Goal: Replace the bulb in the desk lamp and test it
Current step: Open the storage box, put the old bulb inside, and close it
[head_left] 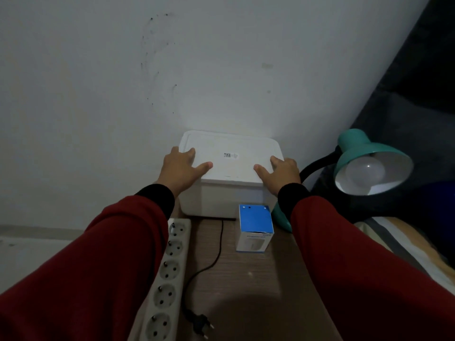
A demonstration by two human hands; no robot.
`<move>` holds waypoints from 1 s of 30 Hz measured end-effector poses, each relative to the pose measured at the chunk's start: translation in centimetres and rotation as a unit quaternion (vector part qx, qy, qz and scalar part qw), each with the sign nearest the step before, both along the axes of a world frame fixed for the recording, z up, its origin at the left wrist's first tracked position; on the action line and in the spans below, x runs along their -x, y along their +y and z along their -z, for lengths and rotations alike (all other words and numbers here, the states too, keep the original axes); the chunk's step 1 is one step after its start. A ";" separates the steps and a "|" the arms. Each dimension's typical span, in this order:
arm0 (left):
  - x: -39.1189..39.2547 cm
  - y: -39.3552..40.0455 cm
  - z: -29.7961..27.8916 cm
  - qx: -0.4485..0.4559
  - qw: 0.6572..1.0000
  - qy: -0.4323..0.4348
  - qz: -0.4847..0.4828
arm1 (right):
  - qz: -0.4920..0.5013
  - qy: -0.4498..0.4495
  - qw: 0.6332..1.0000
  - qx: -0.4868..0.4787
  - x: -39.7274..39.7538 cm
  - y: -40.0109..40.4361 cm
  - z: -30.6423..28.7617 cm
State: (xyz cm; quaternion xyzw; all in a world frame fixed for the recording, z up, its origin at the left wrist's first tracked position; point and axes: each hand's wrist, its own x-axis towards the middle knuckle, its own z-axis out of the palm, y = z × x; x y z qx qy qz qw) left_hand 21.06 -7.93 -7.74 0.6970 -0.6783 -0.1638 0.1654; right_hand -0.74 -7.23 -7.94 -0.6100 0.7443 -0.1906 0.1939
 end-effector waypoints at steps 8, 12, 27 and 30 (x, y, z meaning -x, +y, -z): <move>0.6 -0.3 -0.8 -0.030 0.994 -0.101 0.025 | -0.032 0.123 0.991 -0.046 -0.4 -0.4 -0.9; 1.2 -0.3 -1.4 -0.061 0.987 -0.146 0.010 | -0.044 0.177 0.979 -0.093 -1.2 -0.5 -2.0; 1.4 3.1 -7.1 -0.063 0.978 -0.198 0.028 | -0.129 0.280 0.937 -0.167 -1.1 3.0 -9.4; 1.1 4.7 -8.4 -0.049 0.978 -0.200 0.022 | -0.134 0.284 0.937 -0.156 -1.4 4.5 -10.3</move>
